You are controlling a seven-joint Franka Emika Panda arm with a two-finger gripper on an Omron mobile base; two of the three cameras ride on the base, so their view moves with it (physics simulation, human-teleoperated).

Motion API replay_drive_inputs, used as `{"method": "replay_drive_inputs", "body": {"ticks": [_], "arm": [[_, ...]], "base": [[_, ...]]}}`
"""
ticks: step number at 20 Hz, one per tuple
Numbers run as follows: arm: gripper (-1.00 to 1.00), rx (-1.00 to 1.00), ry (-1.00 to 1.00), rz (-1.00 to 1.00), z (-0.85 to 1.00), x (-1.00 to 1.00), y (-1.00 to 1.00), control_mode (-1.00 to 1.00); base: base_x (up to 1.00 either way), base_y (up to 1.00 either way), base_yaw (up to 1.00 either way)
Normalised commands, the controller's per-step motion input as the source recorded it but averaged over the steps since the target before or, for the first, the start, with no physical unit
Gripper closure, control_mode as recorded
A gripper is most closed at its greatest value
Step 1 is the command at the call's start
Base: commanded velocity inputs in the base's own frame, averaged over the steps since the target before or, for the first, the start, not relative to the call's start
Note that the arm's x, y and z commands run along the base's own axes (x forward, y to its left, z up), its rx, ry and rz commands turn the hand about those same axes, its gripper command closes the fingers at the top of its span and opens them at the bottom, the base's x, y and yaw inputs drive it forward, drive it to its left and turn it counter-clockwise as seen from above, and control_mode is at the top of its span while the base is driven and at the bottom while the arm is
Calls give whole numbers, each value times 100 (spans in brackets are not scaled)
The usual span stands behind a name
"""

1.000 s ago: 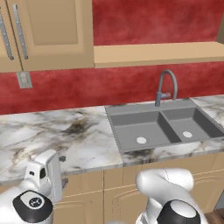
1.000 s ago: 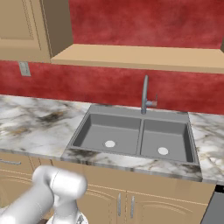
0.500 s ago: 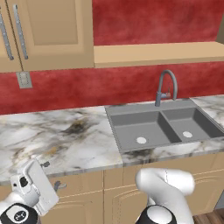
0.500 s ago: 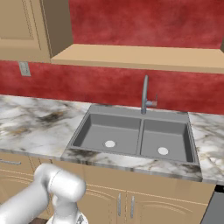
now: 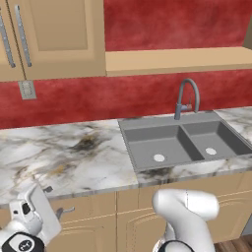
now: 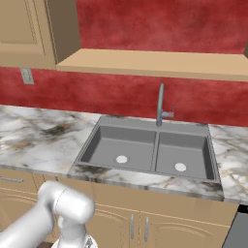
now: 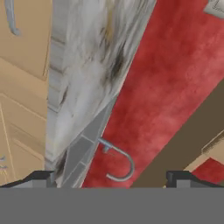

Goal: Take the tongs from the drawer on the left and place them on the dining counter next to the tray containing the kebab skewer.

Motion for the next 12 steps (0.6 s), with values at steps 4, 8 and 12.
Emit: {"method": "replay_drive_inputs", "body": {"ticks": [4,8,12], "arm": [[-100,11,0,18,-37,8,0,-100],[-100,13,-3,31,-21,19,-1,-100],[-100,16,-1,45,-13,38,-7,-100]], "base": [[0,0,0],[0,0,0],[0,0,0]]}}
